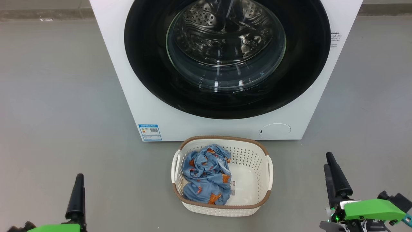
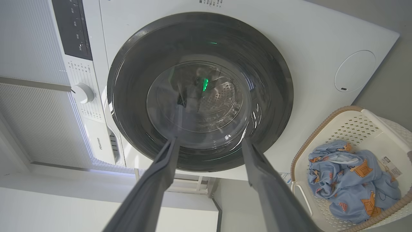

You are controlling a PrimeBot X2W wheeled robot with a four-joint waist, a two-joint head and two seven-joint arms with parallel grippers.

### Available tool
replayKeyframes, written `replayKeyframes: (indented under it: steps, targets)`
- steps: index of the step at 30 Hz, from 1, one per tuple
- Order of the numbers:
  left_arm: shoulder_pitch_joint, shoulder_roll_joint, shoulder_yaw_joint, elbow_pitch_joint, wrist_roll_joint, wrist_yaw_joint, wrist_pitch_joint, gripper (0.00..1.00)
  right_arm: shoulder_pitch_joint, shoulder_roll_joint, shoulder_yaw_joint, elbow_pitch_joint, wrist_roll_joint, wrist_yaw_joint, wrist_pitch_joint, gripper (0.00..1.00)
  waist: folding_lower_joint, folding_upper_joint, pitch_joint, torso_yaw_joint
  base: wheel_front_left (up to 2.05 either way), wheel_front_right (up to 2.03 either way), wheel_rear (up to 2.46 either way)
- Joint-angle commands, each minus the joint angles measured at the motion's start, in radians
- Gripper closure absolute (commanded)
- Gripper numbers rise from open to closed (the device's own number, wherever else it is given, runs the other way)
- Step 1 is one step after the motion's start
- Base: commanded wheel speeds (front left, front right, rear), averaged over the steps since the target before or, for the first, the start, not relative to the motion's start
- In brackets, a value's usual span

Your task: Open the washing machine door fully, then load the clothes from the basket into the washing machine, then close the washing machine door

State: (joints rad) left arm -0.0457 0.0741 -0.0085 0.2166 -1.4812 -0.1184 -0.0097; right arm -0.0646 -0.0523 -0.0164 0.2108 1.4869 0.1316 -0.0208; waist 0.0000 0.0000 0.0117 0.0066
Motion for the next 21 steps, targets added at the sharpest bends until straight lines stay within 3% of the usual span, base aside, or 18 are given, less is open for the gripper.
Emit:
replayKeyframes:
  steps: [1,9,21]
  targets:
    - [-0.038,0.031,0.007,-0.032,0.015,-0.005,-0.010,0.00,-0.048,-0.008,0.013,-0.035,-0.017,0.000,-0.008,0.00,0.0000,0.0000,0.000,0.000,0.00,0.00,0.00]
    - [-0.046,0.048,-0.012,-0.047,0.105,-0.005,-0.035,0.00,-0.057,-0.013,0.035,-0.060,-0.083,0.000,-0.031,0.00,0.0000,0.0000,0.004,0.000,0.00,0.00,0.00]
    - [-0.051,0.064,-0.033,-0.065,0.302,-0.007,-0.071,0.00,-0.076,-0.020,0.059,-0.050,-0.276,0.000,-0.066,0.00,0.0000,0.0000,0.007,0.001,0.00,0.00,0.00]
